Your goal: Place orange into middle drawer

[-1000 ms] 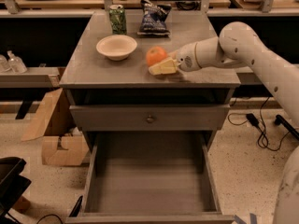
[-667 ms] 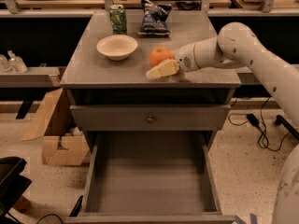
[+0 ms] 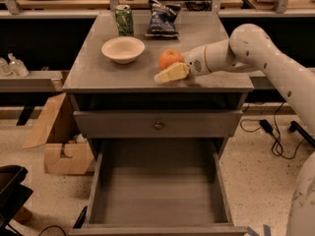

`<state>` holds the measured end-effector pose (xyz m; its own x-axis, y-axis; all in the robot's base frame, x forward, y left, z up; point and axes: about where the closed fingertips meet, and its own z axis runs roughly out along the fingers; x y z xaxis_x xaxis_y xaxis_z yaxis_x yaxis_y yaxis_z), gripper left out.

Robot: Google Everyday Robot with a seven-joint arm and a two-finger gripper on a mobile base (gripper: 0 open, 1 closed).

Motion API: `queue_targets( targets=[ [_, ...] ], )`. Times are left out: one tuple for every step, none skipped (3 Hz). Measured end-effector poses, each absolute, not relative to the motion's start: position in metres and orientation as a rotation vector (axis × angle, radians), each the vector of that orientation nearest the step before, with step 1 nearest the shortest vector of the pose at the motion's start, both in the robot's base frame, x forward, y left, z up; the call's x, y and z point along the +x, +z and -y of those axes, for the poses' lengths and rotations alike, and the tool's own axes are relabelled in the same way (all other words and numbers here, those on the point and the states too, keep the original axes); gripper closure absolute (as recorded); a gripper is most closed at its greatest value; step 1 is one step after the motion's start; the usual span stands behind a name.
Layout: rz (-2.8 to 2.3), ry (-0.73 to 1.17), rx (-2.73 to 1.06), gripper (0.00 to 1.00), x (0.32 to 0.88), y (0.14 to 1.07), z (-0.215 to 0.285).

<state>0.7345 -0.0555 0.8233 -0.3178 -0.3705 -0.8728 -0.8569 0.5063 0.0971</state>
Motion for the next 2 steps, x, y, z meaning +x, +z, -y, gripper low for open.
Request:
queue_targets(
  targets=[
    [-1.900,0.728,-1.017,0.36,0.7345,0.8218,0.0524],
    [-1.901,0.731,-1.019,0.58,0.7344,0.8211,0.0506]
  ],
)
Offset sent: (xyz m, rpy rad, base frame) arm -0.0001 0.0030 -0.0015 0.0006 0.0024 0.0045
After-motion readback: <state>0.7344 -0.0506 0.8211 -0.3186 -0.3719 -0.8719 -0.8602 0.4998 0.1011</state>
